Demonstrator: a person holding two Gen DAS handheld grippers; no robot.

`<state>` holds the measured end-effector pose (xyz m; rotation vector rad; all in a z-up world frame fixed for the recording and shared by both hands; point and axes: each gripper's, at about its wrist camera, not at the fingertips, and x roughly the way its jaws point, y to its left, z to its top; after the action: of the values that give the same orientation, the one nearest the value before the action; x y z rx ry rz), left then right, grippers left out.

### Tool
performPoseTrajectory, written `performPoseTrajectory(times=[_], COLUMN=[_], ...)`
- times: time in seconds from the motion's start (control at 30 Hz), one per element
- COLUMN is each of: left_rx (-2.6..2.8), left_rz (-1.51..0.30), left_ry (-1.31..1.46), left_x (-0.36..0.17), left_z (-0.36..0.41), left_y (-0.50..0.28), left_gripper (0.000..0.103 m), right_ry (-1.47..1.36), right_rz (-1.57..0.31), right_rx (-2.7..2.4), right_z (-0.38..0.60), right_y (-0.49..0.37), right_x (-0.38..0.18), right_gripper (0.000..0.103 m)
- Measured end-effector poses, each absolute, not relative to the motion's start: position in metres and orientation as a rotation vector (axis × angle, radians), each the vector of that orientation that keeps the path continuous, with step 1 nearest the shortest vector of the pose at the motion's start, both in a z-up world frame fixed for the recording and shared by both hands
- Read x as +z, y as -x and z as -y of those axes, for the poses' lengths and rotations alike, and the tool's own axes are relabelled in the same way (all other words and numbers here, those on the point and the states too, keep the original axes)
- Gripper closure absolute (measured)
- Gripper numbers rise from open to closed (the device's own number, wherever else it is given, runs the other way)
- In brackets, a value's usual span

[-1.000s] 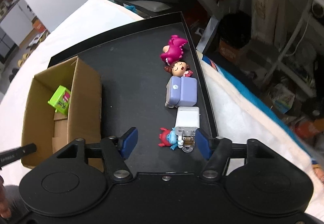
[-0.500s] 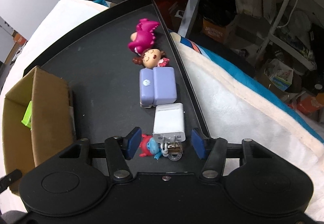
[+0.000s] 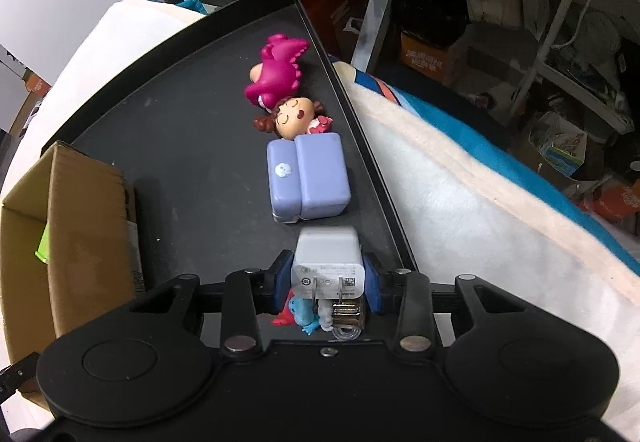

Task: Organize rigid objects
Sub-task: 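Close the right gripper on the white plug charger and lift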

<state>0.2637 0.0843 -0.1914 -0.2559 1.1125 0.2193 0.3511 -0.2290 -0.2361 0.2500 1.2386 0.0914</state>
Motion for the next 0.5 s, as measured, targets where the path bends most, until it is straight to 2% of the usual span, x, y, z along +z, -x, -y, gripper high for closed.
performPoseTrajectory(times=[0.5], left_rx=[0.192], left_rz=[-1.107], left_ry=[0.268], left_x=[-0.192], left_z=[-0.089], left_y=[-0.261], left_gripper=[0.09], right_ry=[-0.213], right_rz=[-1.175], right_rx=[0.12], right_z=[0.211], right_y=[-0.341], right_x=[-0.188], right_gripper=[0.067])
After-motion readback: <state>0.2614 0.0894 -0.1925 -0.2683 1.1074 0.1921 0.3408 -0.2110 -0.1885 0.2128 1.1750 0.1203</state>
